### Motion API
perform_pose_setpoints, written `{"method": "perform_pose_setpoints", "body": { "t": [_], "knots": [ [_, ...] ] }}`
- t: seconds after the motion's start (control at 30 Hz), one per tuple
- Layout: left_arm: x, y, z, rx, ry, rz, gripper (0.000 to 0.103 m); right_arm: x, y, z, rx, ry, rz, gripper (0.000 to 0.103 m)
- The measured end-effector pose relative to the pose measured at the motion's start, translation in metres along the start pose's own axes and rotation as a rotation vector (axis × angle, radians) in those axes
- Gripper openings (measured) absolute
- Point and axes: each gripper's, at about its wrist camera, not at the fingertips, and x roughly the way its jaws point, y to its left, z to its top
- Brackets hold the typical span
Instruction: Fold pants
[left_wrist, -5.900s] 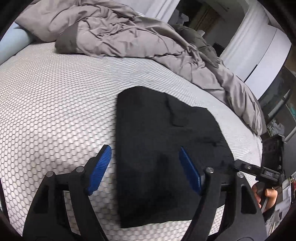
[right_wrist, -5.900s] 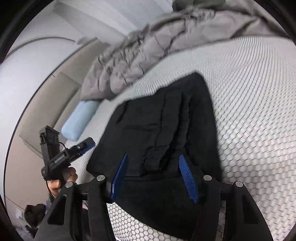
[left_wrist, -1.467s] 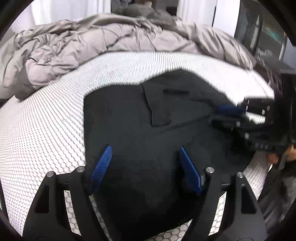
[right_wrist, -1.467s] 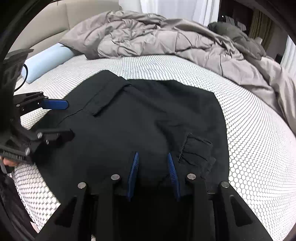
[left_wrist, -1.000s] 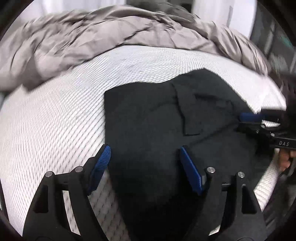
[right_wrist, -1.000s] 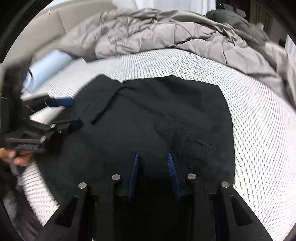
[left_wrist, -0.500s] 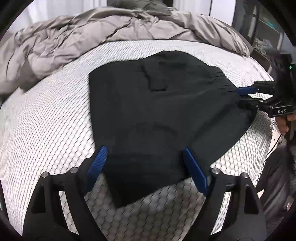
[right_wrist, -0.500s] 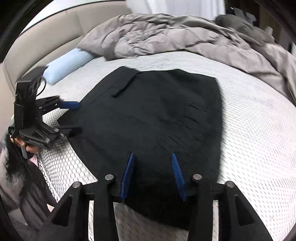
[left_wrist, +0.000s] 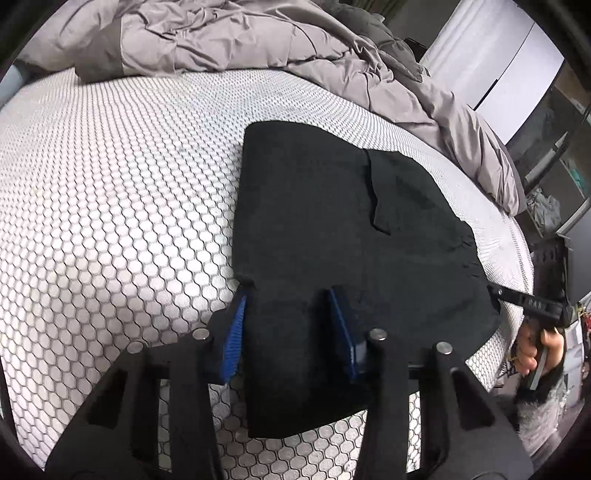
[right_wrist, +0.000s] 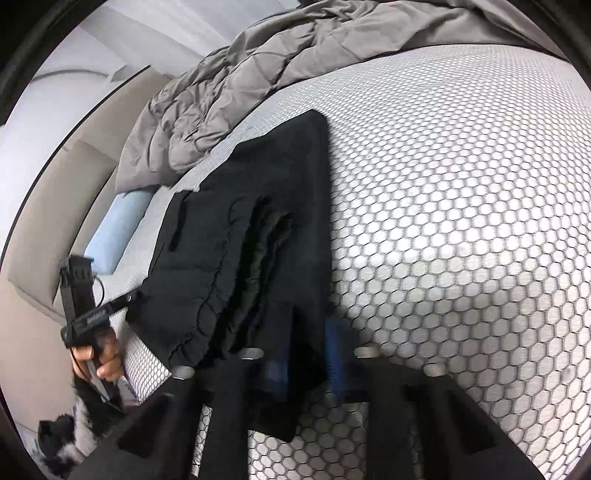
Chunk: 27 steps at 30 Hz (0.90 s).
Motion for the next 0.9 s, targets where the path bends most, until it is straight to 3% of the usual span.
{"method": "perform_pose_setpoints", "body": {
  "t": [0.13,0.23,0.33,0.4,0.47,0.63,0.7,0.9],
  "knots": [
    [-0.004,-0.005,-0.002,0.033,-0.013,0.038,0.04,-0.004,0.01,-0.007,-0.054,0.005,-0.038,0.013],
    [-0.011,-0.017,-0.006,0.088,-0.04,0.118,0.043,-0.015,0.019,-0.011,-0.104,-0.044,-0.127,0.024],
    [-0.025,-0.032,-0.013,0.138,-0.104,0.206,0.057,-0.032,0.032,-0.017,-0.153,-0.127,-0.161,0.054],
    [-0.038,-0.045,-0.023,0.148,-0.154,0.22,0.075,-0.045,0.042,-0.024,-0.18,-0.185,-0.159,0.078],
    [-0.045,-0.057,-0.032,0.161,-0.192,0.223,0.085,-0.056,0.054,-0.032,-0.212,-0.243,-0.149,0.092],
    [-0.058,-0.08,-0.061,0.207,-0.247,0.263,0.091,-0.07,0.085,-0.048,-0.297,-0.371,-0.125,0.101],
    [-0.065,-0.088,-0.07,0.226,-0.288,0.263,0.103,-0.073,0.091,-0.055,-0.308,-0.397,-0.115,0.102],
    [-0.086,-0.097,-0.079,0.216,-0.389,0.239,0.102,-0.075,0.105,-0.064,-0.342,-0.484,-0.111,0.103]
  ]
}}
